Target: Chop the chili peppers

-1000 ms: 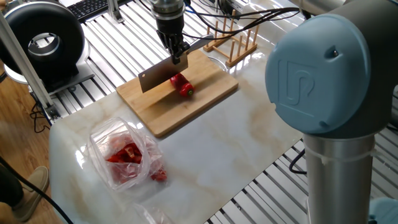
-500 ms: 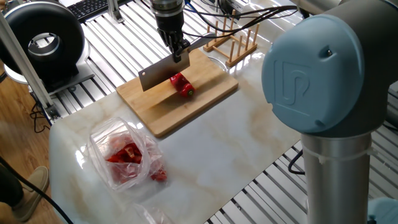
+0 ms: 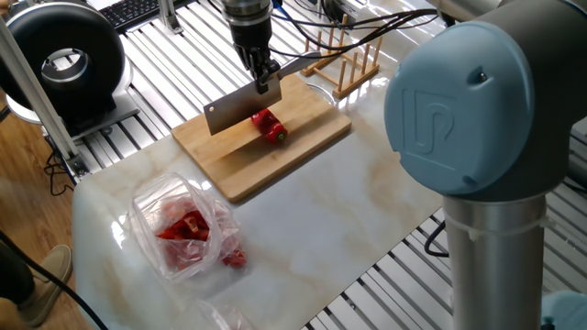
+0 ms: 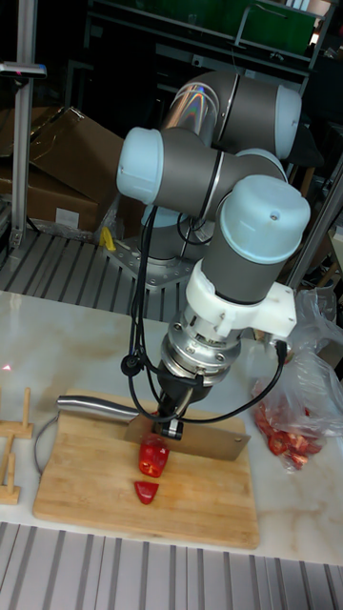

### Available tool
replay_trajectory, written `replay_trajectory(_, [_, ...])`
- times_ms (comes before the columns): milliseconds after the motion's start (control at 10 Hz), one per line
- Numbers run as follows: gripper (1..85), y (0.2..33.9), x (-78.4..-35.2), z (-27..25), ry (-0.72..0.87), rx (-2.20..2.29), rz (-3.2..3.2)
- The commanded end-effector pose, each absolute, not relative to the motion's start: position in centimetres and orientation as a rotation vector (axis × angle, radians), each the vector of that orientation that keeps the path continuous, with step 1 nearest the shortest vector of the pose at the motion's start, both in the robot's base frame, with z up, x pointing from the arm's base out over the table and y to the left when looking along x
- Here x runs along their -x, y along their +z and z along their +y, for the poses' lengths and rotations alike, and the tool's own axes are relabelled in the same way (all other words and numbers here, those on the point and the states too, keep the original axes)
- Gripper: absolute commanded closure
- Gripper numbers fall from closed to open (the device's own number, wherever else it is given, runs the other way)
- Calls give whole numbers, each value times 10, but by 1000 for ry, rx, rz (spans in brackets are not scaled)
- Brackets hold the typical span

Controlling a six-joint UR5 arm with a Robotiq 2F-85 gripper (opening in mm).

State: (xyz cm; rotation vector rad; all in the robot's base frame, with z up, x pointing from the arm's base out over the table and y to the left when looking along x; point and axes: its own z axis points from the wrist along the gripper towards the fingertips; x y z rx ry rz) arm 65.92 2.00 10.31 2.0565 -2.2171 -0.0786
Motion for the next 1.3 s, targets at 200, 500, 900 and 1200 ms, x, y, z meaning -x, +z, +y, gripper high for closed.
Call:
replay_trajectory(200, [843, 102, -659, 21, -85, -2026, -2249])
replay_trajectory(500, [843, 102, -662, 20, -78, -2022, -2255])
replay_trajectory(900, [843, 96, -663, 20, -82, -2027, -2256])
replay_trajectory(1200, [843, 90, -665, 20, -78, -2031, -2254])
